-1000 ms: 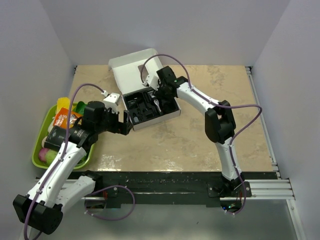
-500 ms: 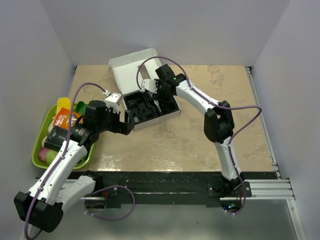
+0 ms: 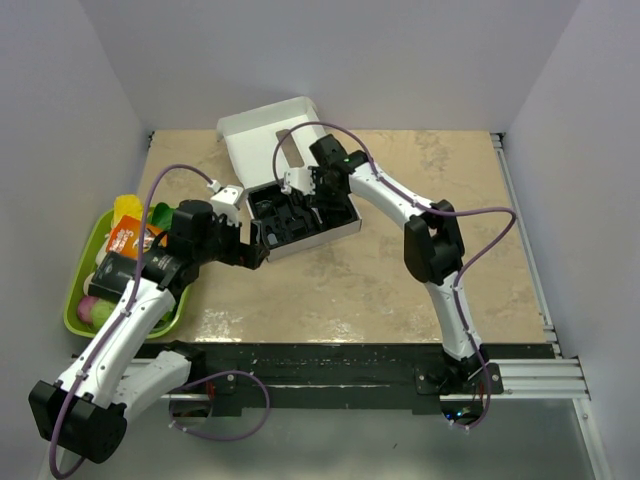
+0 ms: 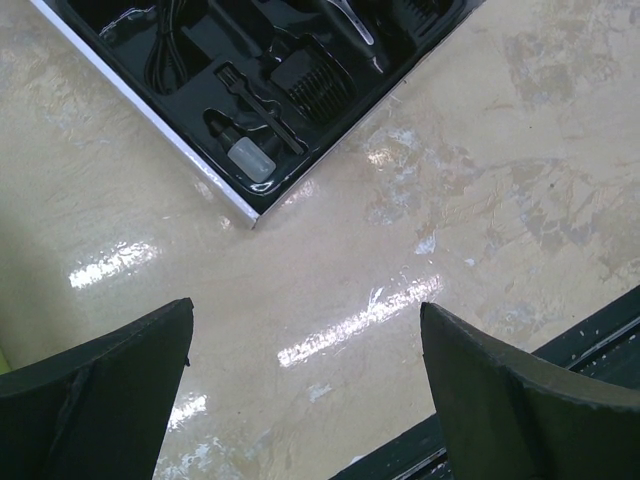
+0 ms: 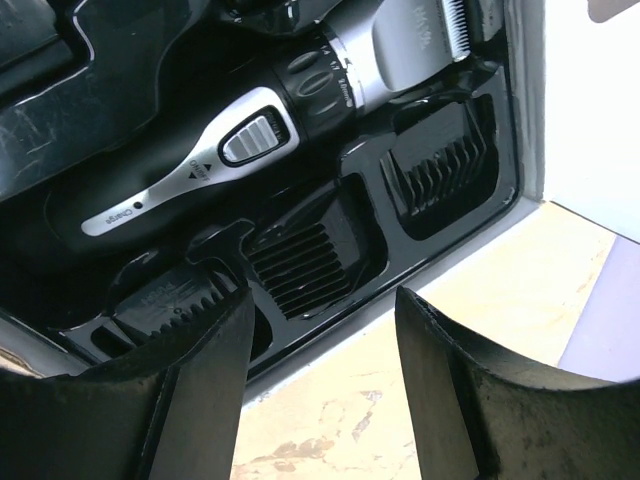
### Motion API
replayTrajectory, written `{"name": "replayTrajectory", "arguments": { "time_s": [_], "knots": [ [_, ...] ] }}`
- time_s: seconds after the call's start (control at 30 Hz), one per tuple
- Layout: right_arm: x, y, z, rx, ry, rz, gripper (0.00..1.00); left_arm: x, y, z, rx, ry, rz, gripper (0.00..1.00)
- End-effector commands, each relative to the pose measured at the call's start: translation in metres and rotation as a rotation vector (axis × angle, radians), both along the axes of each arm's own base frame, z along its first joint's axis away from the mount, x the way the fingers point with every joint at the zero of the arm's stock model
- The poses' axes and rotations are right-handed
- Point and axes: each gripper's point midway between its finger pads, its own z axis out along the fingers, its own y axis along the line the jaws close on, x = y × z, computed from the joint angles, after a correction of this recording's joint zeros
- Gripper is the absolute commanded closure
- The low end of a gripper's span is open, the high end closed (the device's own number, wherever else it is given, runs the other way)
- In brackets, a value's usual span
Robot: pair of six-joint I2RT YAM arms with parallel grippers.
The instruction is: Sort the hair-cutting tools
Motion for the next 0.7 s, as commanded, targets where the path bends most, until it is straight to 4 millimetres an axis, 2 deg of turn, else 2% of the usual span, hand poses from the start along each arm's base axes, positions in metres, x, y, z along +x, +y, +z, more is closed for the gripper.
{"name": "replayTrajectory", "arguments": {
  "time_s": [0.0, 0.07, 0.2, 0.3, 0.43, 0.53, 0.57, 0.6, 0.63, 0.67],
  "knots": [
    [0.009, 0.005, 0.042, 0.071, -0.084, -0.02, 0.4, 0.005, -0.006, 0.009, -0.031, -0.037, -0.015, 0.01],
    [0.006, 0.01, 0.055, 0.129, -0.086, -0.04, 0.4, 0.005, -0.007, 0.011, -0.035, -0.041, -0.019, 0.01],
    [-0.006, 0.023, 0.111, 0.3, -0.119, -0.083, 0.39, 0.005, -0.007, 0.018, -0.04, -0.06, -0.016, 0.01],
    [-0.02, 0.029, 0.142, 0.385, -0.126, -0.146, 0.4, 0.005, -0.006, 0.023, -0.046, -0.074, -0.013, 0.01],
    [-0.035, 0.033, 0.17, 0.481, -0.12, -0.267, 0.46, 0.007, -0.006, 0.024, -0.059, -0.087, 0.004, 0.01],
    [-0.043, 0.027, 0.17, 0.562, -0.076, -0.42, 0.59, 0.011, -0.005, 0.023, -0.076, -0.089, 0.042, 0.01],
    [-0.044, 0.02, 0.154, 0.551, -0.063, -0.498, 0.63, 0.014, -0.005, 0.025, -0.085, -0.097, 0.05, 0.01],
    [-0.042, 0.015, 0.148, 0.556, -0.066, -0.557, 0.72, 0.015, -0.005, 0.023, -0.098, -0.089, 0.067, 0.01],
    [-0.038, 0.007, 0.14, 0.561, -0.062, -0.618, 0.75, 0.017, -0.004, 0.022, -0.097, -0.09, 0.084, 0.01],
    [-0.038, 0.002, 0.122, 0.572, -0.029, -0.694, 0.79, 0.021, -0.003, 0.024, -0.101, -0.099, 0.097, 0.01]
  ]
}}
